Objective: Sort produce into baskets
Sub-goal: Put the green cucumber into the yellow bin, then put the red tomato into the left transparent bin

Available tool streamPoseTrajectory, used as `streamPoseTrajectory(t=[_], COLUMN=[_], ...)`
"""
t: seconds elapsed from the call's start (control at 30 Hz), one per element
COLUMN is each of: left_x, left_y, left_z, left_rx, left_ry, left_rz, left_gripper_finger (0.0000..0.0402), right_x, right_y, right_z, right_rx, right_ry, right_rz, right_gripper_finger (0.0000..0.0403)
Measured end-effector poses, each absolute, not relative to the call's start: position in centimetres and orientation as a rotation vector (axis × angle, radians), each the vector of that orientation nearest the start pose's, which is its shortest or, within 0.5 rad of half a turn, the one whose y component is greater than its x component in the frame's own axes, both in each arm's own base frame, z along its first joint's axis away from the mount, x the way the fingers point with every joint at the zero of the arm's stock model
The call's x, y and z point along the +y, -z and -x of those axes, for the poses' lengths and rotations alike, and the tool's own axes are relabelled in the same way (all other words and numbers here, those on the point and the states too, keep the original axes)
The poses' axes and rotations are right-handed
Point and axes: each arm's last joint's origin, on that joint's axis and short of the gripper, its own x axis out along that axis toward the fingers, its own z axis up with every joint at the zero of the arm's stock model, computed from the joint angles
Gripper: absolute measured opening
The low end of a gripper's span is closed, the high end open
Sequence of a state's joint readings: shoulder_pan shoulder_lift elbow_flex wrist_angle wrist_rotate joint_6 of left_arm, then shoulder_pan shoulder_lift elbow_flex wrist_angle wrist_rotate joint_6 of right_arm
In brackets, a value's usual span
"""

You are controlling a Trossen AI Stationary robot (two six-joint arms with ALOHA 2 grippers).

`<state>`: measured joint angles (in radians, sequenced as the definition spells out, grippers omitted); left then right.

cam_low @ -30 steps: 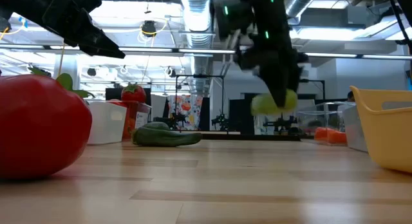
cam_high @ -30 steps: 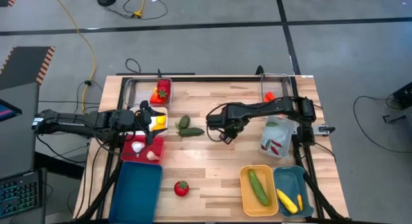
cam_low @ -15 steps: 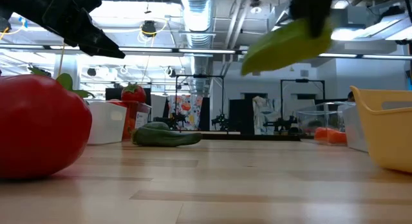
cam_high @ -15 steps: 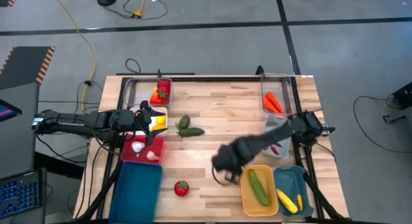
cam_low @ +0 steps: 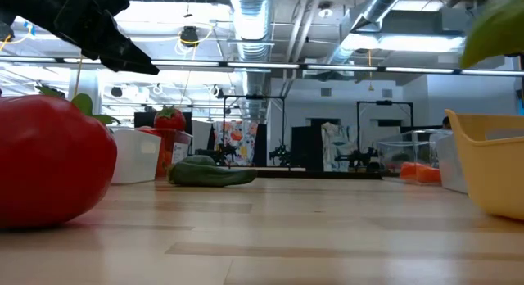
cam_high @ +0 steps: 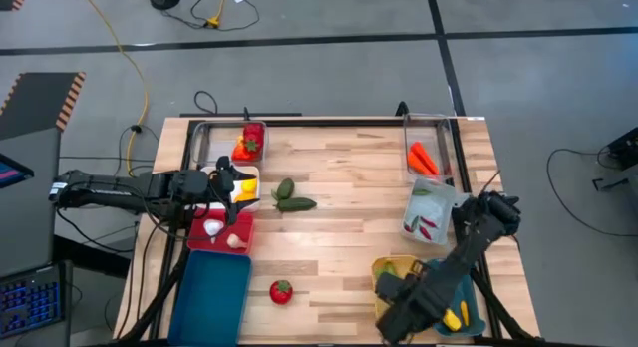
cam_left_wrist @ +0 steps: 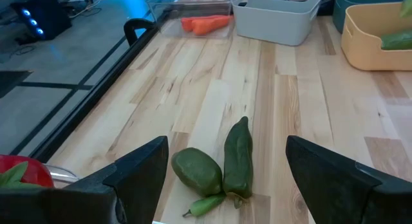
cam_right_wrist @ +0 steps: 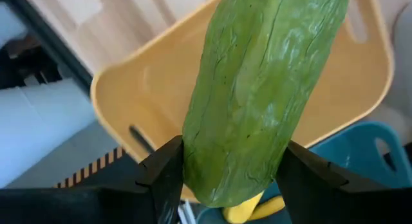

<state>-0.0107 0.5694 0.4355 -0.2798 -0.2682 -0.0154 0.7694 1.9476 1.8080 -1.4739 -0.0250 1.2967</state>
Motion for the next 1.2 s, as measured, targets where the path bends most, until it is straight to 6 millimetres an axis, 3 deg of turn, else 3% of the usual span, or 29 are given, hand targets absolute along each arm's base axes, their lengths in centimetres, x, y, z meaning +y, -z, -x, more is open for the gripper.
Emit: streamPoseTrajectory(t=[0.37, 0.63, 0.93, 1.2], left_x=[0.6, 0.6, 0.6, 0.0], left_y=[-23.4, -23.7, -23.9, -25.4], left_z=[-13.6, -13.7, -13.8, -14.4], left_rx=[0.408, 0.380, 0.359, 0.191], left_ry=[-0.257, -0.258, -0.254, -0.046], left_rz=[-0.042, -0.038, -0.031, 0.213], left_gripper_finger=[0.0302, 0.0302, 0.0302, 0.0302], right_x=[28.0, 28.0, 27.8, 27.8], right_y=[-27.8, -27.8, -27.7, -27.7], right_z=[-24.4, -24.6, -24.9, -24.9], right_rx=[1.548, 1.542, 1.564, 1.565], right_ry=[0.301, 0.288, 0.291, 0.292], right_rz=[-0.370, -0.380, -0.399, -0.398], right_gripper_finger=[0.0240, 0.0244, 0.0295, 0.0325])
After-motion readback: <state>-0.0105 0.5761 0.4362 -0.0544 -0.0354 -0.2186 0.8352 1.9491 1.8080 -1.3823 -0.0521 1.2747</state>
